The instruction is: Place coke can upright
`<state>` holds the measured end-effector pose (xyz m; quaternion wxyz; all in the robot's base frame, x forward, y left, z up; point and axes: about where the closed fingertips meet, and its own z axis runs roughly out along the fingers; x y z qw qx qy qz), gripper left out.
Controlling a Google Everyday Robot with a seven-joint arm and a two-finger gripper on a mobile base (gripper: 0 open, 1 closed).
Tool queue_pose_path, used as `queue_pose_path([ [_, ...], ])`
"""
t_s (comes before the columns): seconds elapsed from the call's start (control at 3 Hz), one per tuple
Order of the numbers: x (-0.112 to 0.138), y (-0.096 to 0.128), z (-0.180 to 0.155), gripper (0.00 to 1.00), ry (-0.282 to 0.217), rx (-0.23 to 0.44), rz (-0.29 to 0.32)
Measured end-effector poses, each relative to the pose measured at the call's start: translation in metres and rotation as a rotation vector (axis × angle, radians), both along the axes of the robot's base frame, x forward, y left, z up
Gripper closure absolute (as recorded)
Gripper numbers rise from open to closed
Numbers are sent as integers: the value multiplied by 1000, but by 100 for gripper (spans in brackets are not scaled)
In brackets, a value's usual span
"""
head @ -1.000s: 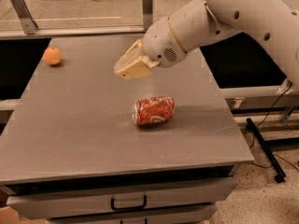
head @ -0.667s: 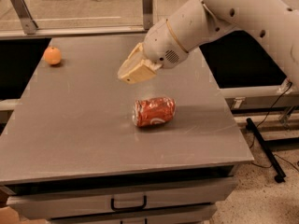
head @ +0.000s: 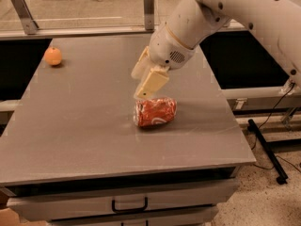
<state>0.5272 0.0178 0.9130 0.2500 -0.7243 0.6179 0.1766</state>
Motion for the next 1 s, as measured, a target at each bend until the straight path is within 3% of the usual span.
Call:
queue_pose_path([
  [0.33,3,-12,-5,0,17,-87,-19],
  [0.67,0,-23,-15,0,34,-163,-31],
  [1.0,-10,-38,-28,0,16,-236,-55],
])
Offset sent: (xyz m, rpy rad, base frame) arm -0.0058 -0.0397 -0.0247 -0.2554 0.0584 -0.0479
